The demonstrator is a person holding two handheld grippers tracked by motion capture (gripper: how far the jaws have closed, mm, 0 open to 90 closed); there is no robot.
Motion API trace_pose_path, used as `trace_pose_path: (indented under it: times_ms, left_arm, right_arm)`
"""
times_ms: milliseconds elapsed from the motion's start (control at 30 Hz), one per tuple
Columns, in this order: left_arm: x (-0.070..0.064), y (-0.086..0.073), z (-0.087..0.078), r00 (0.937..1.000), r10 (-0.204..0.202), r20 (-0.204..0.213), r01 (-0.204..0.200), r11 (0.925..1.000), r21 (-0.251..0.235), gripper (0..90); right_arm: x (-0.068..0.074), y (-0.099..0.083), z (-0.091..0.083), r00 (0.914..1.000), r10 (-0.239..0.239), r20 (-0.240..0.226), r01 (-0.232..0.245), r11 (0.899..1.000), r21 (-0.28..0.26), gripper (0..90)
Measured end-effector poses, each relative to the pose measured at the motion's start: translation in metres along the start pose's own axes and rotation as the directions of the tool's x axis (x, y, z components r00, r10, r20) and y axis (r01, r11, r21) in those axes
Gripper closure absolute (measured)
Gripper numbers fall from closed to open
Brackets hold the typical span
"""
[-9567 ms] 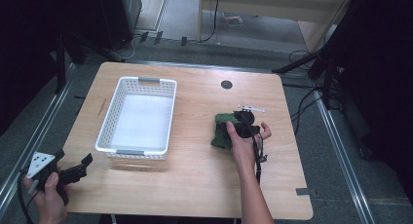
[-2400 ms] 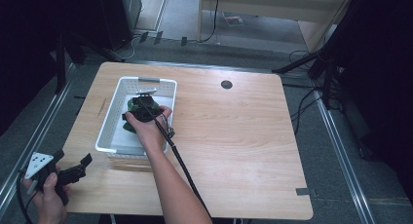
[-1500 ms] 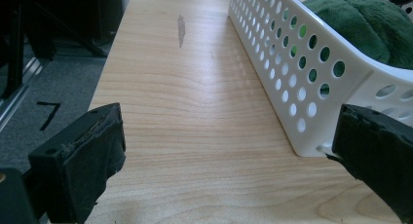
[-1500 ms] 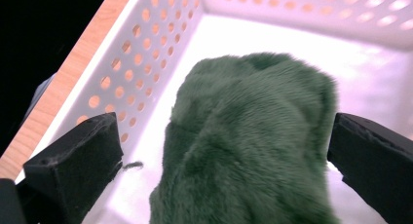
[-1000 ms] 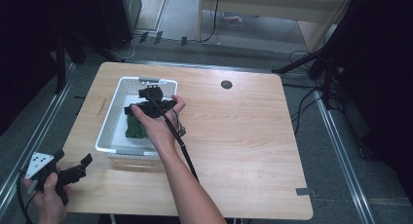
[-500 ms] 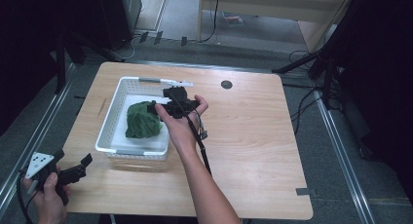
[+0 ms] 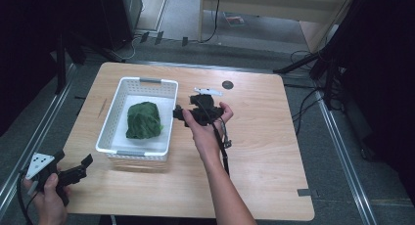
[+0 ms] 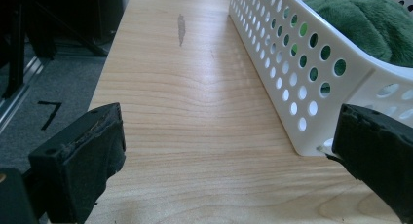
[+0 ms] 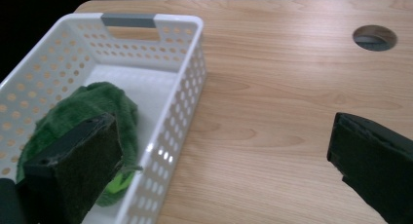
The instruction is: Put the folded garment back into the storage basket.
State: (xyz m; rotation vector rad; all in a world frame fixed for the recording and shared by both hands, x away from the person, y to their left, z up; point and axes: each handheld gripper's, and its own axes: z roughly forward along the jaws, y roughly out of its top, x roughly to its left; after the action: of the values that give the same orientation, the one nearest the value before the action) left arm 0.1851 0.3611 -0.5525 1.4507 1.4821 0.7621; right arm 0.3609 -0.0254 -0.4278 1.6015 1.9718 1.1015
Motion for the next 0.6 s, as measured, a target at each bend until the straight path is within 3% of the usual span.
trace_pose_path:
  times_ms: [333, 600]
  left_arm:
    - [-0.001, 0.000, 0.000, 1.0000, 0.002, 0.001, -0.002, 1.0000, 0.000, 0.0]
    - [-0.001, 0.000, 0.000, 1.0000, 0.003, -0.002, -0.003, 1.0000, 0.002, 0.0]
  right_arm:
    - [-0.042, -0.016, -0.016, 0.9987, 0.042, 0.028, -0.042, 0.999, -0.029, 0.0]
    - [-0.069, -0.030, -0.024, 0.9978, 0.040, 0.053, -0.038, 0.998, -0.045, 0.0]
